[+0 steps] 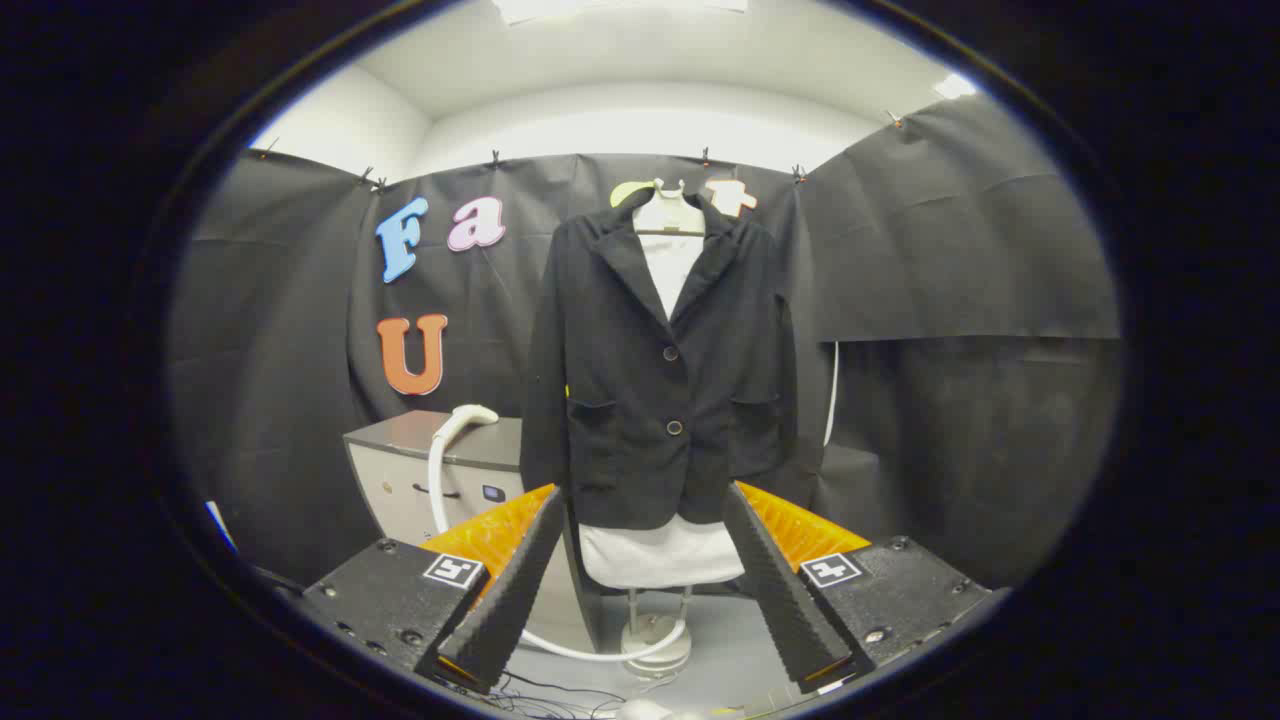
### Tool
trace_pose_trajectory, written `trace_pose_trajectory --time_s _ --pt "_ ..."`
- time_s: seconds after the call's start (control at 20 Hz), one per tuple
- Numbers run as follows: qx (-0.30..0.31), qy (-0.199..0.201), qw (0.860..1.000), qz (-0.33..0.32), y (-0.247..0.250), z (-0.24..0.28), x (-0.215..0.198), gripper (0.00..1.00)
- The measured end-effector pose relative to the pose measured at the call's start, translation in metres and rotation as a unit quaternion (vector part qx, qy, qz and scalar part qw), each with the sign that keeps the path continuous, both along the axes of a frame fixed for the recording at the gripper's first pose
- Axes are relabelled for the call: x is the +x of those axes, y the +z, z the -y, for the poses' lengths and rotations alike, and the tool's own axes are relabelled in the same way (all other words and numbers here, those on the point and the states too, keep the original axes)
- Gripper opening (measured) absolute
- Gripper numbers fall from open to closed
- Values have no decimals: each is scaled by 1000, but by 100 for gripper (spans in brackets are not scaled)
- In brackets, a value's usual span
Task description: Iron the clothes twice with a garment steamer, once on the left side and once on the right side.
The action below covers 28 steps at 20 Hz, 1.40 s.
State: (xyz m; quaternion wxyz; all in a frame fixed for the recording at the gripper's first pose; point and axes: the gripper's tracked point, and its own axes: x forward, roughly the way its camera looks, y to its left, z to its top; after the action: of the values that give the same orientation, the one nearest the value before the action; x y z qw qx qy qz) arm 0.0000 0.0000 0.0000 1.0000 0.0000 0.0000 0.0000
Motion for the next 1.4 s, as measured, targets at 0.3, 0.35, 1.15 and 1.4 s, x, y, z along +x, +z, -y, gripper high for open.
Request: trace_pose_trajectory --time_s 0.3,0.35,1.15,1.4 --pt "3 -5 1000 -6 -2 -7 -2 100" --pt "3 -4 1000 -8 -3 -9 -2 100" --pt "3 -24 1000 -14 -4 -22 -2 100" --pt "2 -23 1000 -16 -1 -34 4 100"
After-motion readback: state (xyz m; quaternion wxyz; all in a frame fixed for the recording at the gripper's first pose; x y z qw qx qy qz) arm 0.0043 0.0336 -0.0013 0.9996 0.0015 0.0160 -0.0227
